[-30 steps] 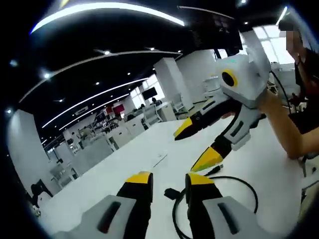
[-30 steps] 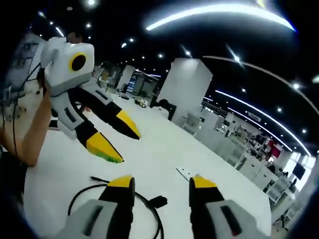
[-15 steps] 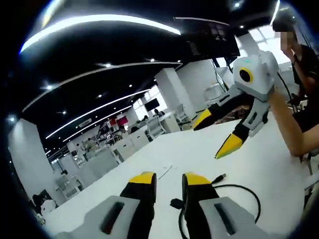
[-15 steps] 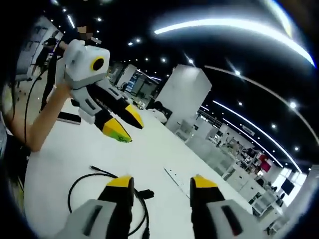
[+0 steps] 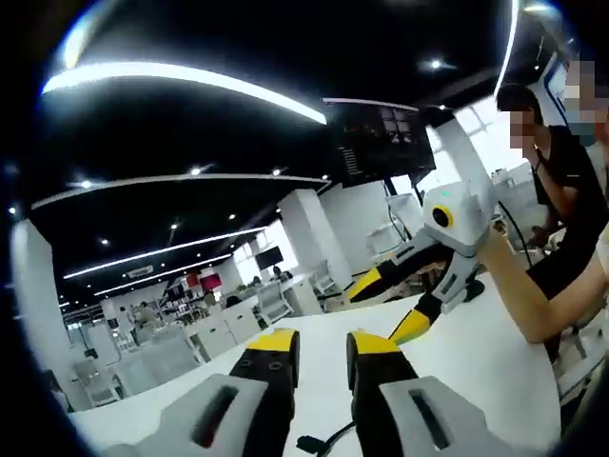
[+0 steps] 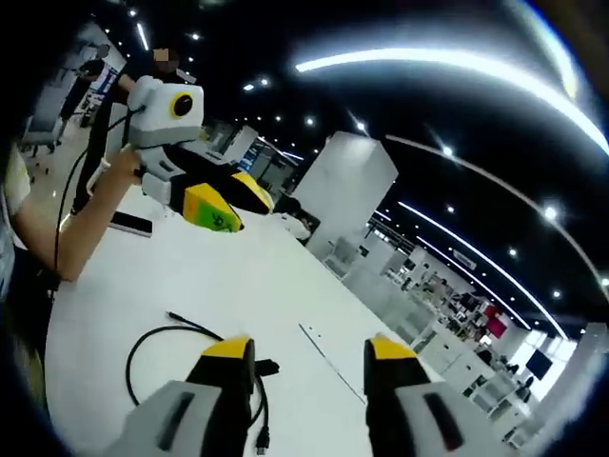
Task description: Find the charging cable on the desk, coil it up and secure with Velcro.
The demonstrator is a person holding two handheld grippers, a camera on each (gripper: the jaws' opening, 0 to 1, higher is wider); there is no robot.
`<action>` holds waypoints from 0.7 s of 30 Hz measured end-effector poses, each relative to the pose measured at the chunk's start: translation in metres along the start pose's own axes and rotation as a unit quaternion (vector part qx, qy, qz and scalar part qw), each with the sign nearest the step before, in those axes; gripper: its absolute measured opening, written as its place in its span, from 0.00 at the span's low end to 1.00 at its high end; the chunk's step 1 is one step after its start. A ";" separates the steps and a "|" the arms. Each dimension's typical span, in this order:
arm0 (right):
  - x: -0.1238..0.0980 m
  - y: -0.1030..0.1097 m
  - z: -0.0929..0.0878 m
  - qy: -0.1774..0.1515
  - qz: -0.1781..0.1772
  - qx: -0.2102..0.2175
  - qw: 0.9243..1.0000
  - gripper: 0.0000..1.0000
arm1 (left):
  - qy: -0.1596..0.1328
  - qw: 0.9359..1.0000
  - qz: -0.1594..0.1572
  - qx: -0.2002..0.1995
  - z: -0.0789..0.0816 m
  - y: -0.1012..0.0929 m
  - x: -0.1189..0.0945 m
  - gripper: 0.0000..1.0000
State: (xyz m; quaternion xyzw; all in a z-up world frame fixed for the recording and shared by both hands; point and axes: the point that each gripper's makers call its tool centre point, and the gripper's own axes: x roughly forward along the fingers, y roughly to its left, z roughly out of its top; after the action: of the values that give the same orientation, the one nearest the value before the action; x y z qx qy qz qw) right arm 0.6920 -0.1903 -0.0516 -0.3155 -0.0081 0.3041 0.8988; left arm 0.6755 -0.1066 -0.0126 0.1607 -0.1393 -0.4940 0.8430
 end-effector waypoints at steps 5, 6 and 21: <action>-0.005 0.000 0.005 -0.010 -0.003 -0.002 1.000 0.47 | -0.015 1.000 0.017 0.018 0.009 0.002 -0.008 0.26; -0.007 -0.001 0.005 -0.009 -0.007 -0.005 1.000 0.47 | -0.028 0.999 0.017 0.019 0.015 0.002 -0.008 0.25; -0.062 -0.009 0.025 -0.044 -0.051 -0.009 0.998 0.46 | -0.012 0.997 0.057 0.059 0.032 -0.002 -0.029 0.26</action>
State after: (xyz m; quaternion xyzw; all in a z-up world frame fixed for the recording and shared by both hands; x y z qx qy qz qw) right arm 0.6411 -0.2163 -0.0159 -0.3086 -0.0667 0.2714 0.9092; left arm 0.6472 -0.0866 0.0134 0.1961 -0.1869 -0.4380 0.8572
